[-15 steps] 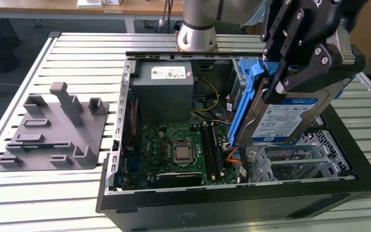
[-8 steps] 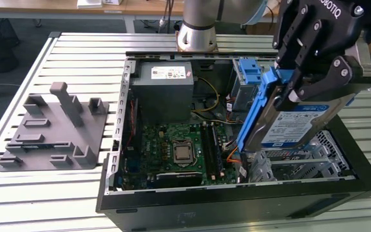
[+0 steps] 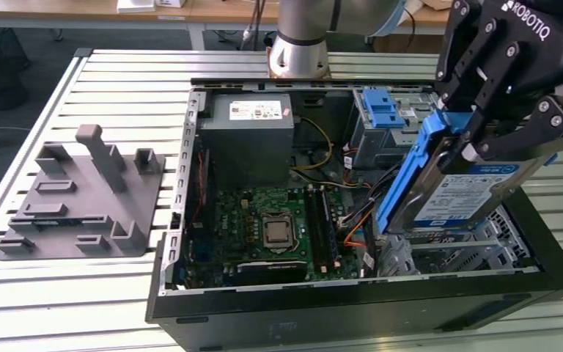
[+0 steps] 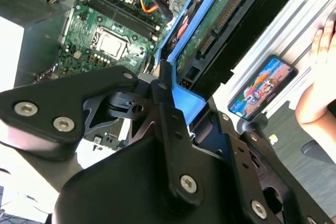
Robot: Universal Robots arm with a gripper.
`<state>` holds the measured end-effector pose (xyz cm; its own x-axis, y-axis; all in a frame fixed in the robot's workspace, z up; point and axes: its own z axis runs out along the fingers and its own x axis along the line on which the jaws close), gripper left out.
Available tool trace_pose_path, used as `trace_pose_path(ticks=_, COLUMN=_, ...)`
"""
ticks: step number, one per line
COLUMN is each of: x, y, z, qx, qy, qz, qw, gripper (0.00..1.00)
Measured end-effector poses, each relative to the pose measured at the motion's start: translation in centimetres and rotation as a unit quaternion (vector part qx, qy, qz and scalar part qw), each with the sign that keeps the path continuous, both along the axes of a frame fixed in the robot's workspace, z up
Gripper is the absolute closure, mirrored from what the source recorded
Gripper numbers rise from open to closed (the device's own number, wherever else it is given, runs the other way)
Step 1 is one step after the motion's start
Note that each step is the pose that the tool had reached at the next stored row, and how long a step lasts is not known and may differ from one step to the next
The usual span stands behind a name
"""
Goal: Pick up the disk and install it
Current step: 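Insert the disk into the insertion slot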
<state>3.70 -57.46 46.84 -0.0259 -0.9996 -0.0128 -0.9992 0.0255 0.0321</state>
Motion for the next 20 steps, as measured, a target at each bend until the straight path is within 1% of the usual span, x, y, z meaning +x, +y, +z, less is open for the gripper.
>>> trace_pose_path(ticks=6, x=0.29, y=0.0, z=-0.13, qx=0.0002, qy=0.0, qz=0.0, qw=1.0, gripper=0.64)
trace_pose_path(ticks=16, x=2.06, y=0.0, z=-0.66, qx=0.0, qy=0.0001, qz=0.0, qw=1.0, gripper=0.64)
trace_pose_path(ticks=18, x=2.28, y=0.0, z=-0.76, qx=0.0, qy=0.0001, qz=0.0, qw=1.0, gripper=0.64)
trace_pose_path(ticks=20, x=2.28, y=0.0, z=-0.76, qx=-0.0001, qy=0.0002, qz=0.0, qw=1.0, gripper=0.64)
